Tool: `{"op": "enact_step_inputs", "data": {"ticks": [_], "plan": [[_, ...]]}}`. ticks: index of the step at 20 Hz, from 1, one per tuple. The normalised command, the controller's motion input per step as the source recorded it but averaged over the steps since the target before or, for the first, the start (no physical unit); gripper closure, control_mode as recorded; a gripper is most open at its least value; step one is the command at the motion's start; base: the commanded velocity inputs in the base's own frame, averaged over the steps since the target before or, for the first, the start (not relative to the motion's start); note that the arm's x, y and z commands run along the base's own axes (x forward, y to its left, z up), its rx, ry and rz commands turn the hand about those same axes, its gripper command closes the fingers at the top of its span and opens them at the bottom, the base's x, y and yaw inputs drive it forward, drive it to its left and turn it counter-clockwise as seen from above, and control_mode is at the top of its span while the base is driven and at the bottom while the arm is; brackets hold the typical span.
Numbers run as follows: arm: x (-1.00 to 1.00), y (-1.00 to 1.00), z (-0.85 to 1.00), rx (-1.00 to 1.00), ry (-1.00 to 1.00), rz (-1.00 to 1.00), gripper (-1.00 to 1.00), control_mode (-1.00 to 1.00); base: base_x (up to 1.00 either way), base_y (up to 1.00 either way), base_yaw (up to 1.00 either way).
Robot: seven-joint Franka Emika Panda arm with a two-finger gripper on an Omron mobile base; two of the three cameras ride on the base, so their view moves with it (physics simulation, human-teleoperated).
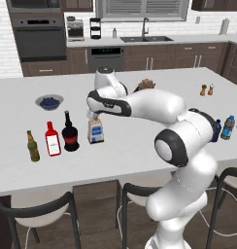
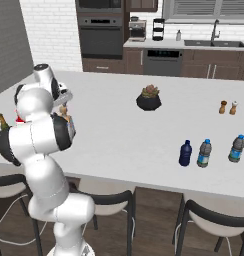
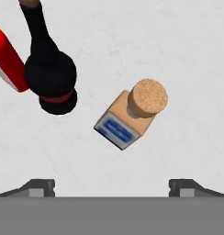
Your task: Move the plastic bottles in the middle to the plastics group, and the glass bottles in the middle to the glass group.
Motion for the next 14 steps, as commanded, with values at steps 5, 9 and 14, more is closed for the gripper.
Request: {"op": "enact_step_inputs", "data": {"ticks": [5, 9, 14], "plan": [[-0.97, -0.43, 0.0, 0.01, -0.1, -0.12, -1.0, -1.0, 0.0, 0.0, 0.0], [-0.97, -0.39, 0.0, 0.02, -0.14, -0.15, -1.0, -1.0, 0.0, 0.0, 0.0], [-0.83, -0.39, 0.14, 0.05, -0.28, -0.16, -1.0, -1.0, 0.0, 0.0, 0.0]]}}
